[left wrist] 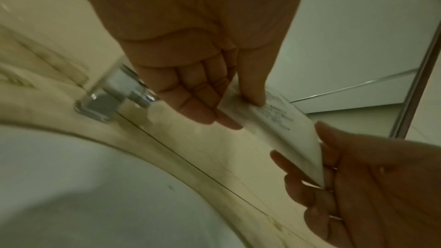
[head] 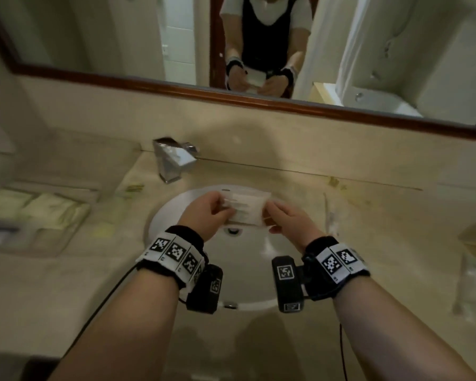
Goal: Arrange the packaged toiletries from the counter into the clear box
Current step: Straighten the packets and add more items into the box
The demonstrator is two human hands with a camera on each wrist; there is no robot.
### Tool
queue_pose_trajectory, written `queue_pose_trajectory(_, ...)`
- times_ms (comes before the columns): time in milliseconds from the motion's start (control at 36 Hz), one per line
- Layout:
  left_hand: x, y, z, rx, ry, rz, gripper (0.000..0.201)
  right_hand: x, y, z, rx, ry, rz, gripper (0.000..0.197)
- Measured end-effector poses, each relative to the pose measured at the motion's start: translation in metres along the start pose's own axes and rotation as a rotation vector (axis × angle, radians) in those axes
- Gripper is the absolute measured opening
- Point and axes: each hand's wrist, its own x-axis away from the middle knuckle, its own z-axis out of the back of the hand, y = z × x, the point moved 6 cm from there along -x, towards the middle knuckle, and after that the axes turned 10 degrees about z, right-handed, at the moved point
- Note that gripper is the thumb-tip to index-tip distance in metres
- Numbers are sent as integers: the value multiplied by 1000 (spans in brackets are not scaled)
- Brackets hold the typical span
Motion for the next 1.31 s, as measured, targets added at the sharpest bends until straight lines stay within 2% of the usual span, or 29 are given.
queue_pose_trajectory(83, -2, -26, 36, -50, 13, 5, 22, -18, -14, -39, 89, -26, 15, 21)
queue_pose_trajectory(139, -2, -45, 62, -87, 32, 23, 23, -32, -24, -68, 127, -62, 35, 14)
queue_pose_trajectory(222, -1, -79, 103, -78, 57, 72, 22, -50, -51, -116, 194, -123, 84, 27)
queue_pose_trajectory(306, 1, -114, 148, -79, 99, 107, 27, -67, -77, -172, 225, -220, 115, 23)
queue_pose_trajectory(417, 4, -157, 205, -127, 170, 172, 32, -88, -106, -238, 330, -323, 192, 33)
queue_pose_trajectory(500, 3, -191, 243, -118, 191, 211, 13, -104, -120, -285, 379, -362, 250, 30)
queue_pose_trajectory(611, -2, -229, 288, -171, 239, 238, 14, -123, -132, -345, 397, -354, 272, 25)
queue_pose_trajectory(667, -4, -243, 306, -264, 255, 250, 18, -129, -134, -372, 402, -372, 251, 17)
queue_pose_trajectory(722, -9, -257, 319, -344, 237, 276, 20, -134, -133, -393, 419, -391, 227, 17)
queue_pose_trajectory(806, -18, -274, 329, -418, 183, 310, 22, -139, -130, -411, 488, -415, 195, 26)
queue_pose_trajectory(944, -33, -288, 321, -497, 76, 327, 19, -150, -119, -417, 658, -471, 159, 22)
queue_pose_trajectory(1056, -43, -290, 310, -563, 32, 320, 22, -157, -115, -413, 755, -479, 128, 27)
queue_pose_trajectory(1167, -50, -292, 306, -627, 13, 351, 29, -157, -115, -416, 808, -473, 174, 29)
queue_pose_trajectory(1306, -55, -292, 306, -700, -64, 374, 26, -152, -112, -417, 840, -443, 242, 35)
